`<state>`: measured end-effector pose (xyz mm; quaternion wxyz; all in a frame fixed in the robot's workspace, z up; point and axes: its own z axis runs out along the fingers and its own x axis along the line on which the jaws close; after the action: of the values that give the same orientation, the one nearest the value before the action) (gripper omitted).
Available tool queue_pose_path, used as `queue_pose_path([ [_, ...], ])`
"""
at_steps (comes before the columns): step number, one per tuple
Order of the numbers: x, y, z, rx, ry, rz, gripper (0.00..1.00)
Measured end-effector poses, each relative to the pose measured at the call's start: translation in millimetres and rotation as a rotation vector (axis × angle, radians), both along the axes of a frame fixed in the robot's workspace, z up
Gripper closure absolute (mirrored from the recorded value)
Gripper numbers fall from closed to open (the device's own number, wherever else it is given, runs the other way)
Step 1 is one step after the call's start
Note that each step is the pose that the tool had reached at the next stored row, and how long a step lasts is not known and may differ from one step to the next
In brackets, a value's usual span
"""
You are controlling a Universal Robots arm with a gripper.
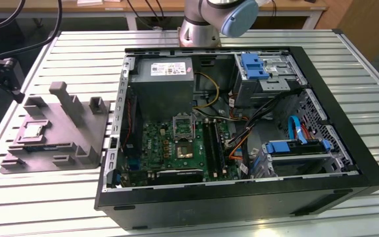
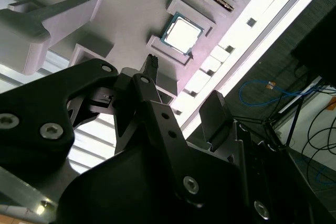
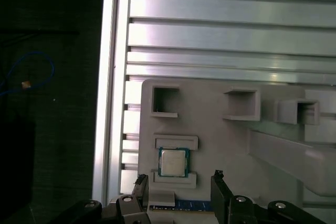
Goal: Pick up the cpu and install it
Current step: 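Pick up the cpu and move it towards the insertion slot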
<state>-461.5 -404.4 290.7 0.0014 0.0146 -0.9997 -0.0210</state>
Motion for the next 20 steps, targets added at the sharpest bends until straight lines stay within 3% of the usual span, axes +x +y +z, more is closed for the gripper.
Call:
queue_pose_path([
  [20,0.0,0.0,-7.0,0.0,-0.0004,0.0,0.41],
])
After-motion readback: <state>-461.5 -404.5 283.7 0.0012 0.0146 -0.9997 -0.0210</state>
